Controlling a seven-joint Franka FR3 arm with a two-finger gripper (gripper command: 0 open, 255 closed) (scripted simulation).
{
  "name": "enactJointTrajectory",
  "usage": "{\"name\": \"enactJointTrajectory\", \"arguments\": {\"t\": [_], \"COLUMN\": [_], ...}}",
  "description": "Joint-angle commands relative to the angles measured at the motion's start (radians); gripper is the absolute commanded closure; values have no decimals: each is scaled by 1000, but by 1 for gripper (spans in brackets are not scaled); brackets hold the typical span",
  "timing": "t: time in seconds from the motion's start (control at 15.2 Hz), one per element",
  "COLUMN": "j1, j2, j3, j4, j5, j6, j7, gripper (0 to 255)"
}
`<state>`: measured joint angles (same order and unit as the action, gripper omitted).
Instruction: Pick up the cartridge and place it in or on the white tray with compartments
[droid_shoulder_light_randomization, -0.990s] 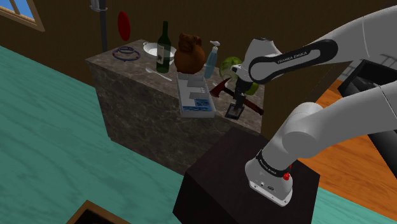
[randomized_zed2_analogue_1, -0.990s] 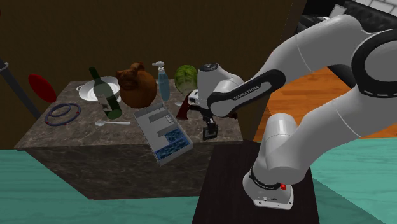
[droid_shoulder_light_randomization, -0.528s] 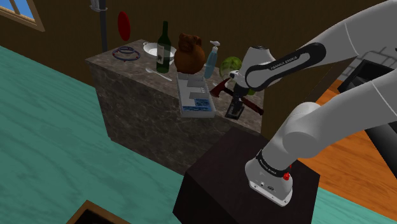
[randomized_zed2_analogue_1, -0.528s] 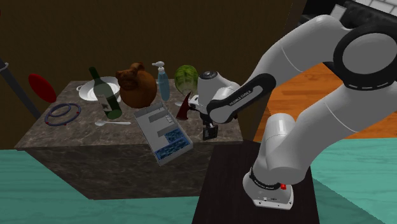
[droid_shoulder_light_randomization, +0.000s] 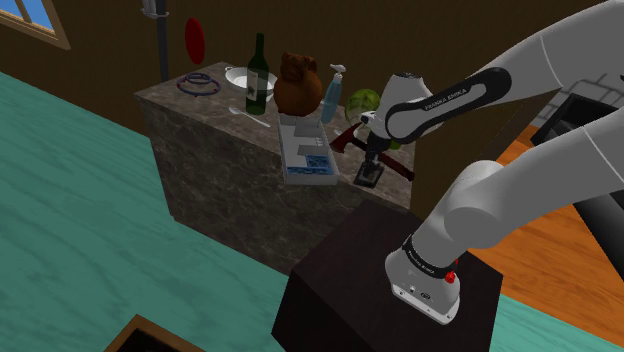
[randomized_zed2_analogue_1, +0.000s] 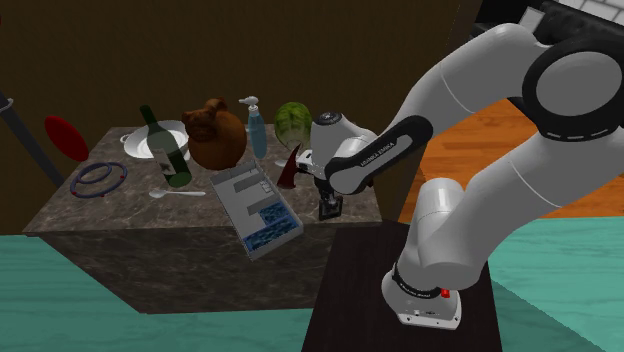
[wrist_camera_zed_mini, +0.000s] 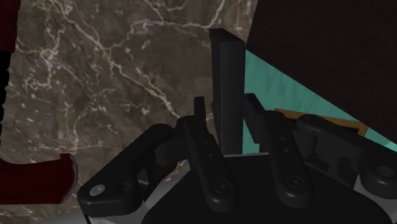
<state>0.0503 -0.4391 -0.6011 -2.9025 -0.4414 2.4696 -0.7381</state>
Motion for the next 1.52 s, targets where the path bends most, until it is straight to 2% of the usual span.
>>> {"name": "enactJointTrajectory", "arguments": {"t": [0.0,0.46,1.45], "j1": [0,0,-19], "j2": [0,0,-221], "j3": [0,0,87], "j4": [0,0,86], "j5": [0,0,38], "j6": [0,0,-304], "j7": [0,0,-2], "gripper": [255,255,255]}}
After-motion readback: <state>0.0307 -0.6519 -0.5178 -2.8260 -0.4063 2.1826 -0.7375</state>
